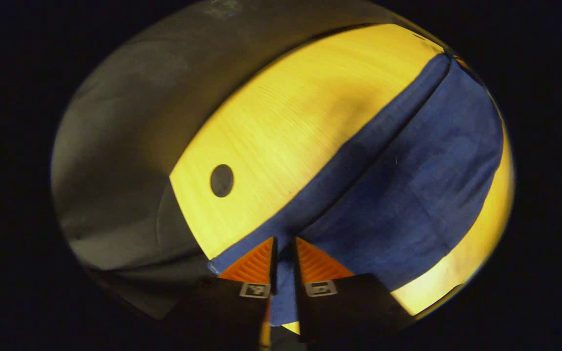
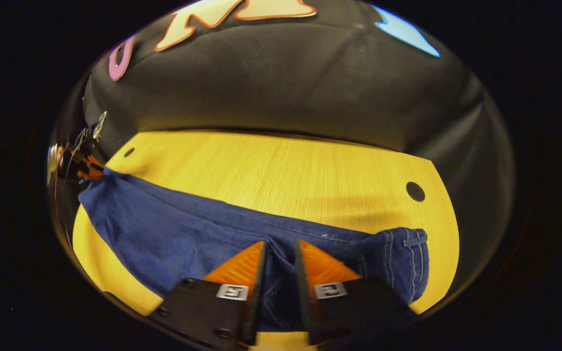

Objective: Grasp the waist and the cuffs of the jeans and fold them to make the two legs overlap; first hold the waist and fold one-third of the jeans toward the cuffs, then hold the cuffs and fold the remaining one-third in the same direction to finish folding.

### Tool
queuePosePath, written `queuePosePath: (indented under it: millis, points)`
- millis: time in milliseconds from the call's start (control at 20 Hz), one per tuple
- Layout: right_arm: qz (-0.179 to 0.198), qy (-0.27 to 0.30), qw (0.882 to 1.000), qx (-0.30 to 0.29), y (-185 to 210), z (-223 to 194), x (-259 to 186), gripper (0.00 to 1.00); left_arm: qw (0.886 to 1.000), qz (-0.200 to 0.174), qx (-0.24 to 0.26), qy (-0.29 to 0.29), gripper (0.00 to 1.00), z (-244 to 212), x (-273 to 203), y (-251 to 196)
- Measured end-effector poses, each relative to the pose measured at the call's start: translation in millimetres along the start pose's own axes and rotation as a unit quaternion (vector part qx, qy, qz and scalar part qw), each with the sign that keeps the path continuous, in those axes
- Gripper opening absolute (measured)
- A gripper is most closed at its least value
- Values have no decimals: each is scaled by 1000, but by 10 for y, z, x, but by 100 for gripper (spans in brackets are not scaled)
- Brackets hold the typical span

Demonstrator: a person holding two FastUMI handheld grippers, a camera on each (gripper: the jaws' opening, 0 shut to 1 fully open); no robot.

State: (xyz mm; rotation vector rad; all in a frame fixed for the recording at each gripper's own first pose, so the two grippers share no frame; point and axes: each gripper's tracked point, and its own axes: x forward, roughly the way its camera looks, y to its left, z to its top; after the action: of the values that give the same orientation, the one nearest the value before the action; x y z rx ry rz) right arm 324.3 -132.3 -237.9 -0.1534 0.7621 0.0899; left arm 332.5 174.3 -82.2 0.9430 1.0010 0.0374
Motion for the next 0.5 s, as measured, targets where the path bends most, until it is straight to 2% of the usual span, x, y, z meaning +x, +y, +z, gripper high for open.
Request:
queuePosePath:
  millis: [150,200,300,500]
  points:
    - [-4,-18,1000,20,-251,35,-194,100,994,86,-35,-48,100,61,-130,338]
    - [-12,-24,999,25,-377,34,-284,100,992,101,-54,-60,95,77,-190,384]
    - [-34,-30,998,35,-696,4,-417,100,986,112,-96,-79,95,2,-190,413]
    - [-76,-20,995,61,-1382,-204,-658,100,968,104,-203,-109,95,-145,-111,320]
